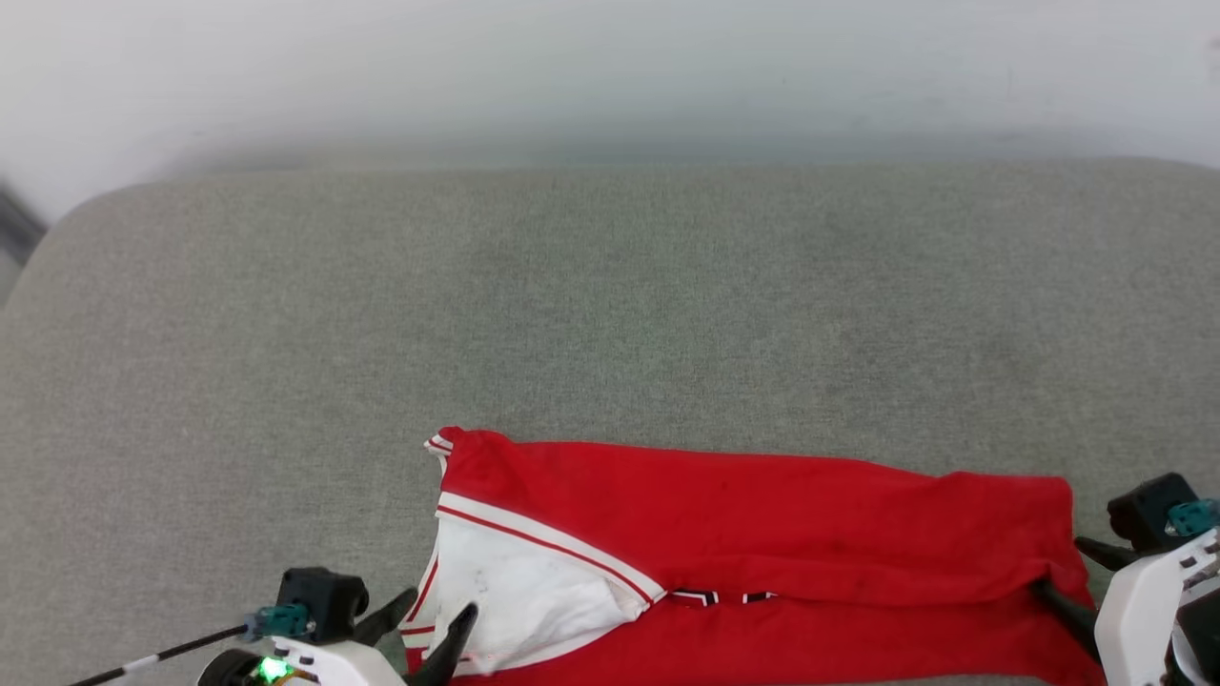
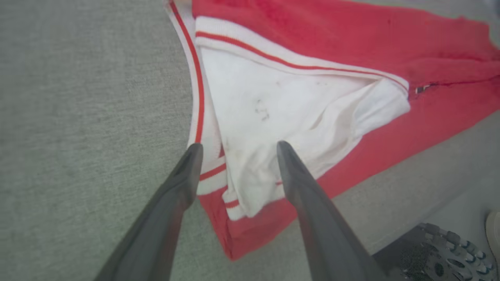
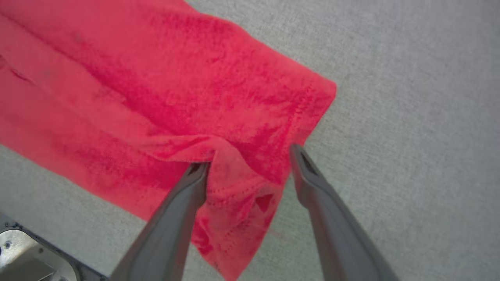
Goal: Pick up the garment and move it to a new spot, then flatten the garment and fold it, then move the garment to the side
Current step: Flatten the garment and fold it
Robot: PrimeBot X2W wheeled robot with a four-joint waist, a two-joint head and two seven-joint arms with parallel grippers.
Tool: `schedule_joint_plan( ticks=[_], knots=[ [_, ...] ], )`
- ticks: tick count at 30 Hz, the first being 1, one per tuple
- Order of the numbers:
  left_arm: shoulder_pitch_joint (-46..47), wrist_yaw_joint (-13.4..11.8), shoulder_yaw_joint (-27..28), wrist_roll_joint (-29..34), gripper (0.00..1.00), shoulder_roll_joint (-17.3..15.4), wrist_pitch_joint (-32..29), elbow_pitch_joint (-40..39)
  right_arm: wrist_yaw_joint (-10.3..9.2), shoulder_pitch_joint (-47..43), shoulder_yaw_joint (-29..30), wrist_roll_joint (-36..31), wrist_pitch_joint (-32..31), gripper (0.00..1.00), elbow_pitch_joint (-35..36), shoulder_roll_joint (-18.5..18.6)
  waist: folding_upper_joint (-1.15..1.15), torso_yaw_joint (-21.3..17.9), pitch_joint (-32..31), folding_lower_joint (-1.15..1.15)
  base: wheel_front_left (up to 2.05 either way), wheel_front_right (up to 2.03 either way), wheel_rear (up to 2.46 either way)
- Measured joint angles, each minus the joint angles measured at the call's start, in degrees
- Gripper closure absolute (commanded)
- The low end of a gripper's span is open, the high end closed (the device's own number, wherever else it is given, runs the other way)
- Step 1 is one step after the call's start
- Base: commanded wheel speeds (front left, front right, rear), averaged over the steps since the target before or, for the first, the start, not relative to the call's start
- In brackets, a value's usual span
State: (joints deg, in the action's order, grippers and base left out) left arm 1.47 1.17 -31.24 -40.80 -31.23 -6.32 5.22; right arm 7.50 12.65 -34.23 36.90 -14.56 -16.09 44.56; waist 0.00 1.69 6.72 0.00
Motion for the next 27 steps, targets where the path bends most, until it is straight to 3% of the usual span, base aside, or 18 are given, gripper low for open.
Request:
schedule_joint_plan(
  ticks=[4, 9, 13, 15, 18, 21, 27],
  knots=[
    [0.0, -1.0, 2.1, -0.7, 0.0, 1.2, 3.9, -2.7, 0.0, -0.3, 2.5, 4.1, -0.6, 0.0, 2.0, 0.3, 0.0, -0.4, -2.2, 0.0, 0.0, 0.0, 0.0],
    [-0.1, -4.5, 6.2, 1.5, 0.0, 1.5, 11.9, -5.4, 0.0, -0.5, 9.7, 7.3, -1.5, 0.0, 4.3, -0.1, 0.0, -1.0, -3.9, 0.0, 0.0, 0.0, 0.0],
    [-0.2, -6.4, 8.8, 3.8, 0.0, 2.5, 18.7, -6.4, 0.0, -2.6, 17.1, 7.3, -3.6, 0.0, 3.8, -3.3, 0.0, -1.1, -4.1, 0.0, 0.0, 0.0, 0.0],
    [-0.2, -8.4, 9.4, 8.5, 0.0, 1.9, 20.3, -6.5, -0.01, -4.1, 20.9, 6.8, -4.8, 0.0, 3.3, -5.9, 0.0, -1.0, -3.9, 0.0, 0.0, 0.0, 0.0],
    [-0.5, -9.9, 11.6, 11.0, 0.0, 4.0, 21.2, -7.8, 0.0, -7.1, 25.6, 5.7, -6.9, 0.0, 2.9, -10.3, 0.0, -0.6, -3.6, 0.0, 0.0, 0.0, 0.0],
    [-1.4, -9.7, 15.1, 13.4, 0.0, 7.1, 21.2, -10.9, 0.0, -9.4, 30.1, 3.0, -8.5, 0.0, 2.7, -13.7, 0.0, -0.2, -3.3, 0.0, 0.0, 0.0, 0.0],
    [-5.1, -5.5, 21.5, 18.7, 0.0, 12.4, 21.3, -13.1, -0.01, -12.2, 37.1, -0.8, -11.7, 0.0, 2.6, -20.8, 0.0, 0.7, -2.5, 0.0, 0.0, 0.0, 0.0]
  ],
)
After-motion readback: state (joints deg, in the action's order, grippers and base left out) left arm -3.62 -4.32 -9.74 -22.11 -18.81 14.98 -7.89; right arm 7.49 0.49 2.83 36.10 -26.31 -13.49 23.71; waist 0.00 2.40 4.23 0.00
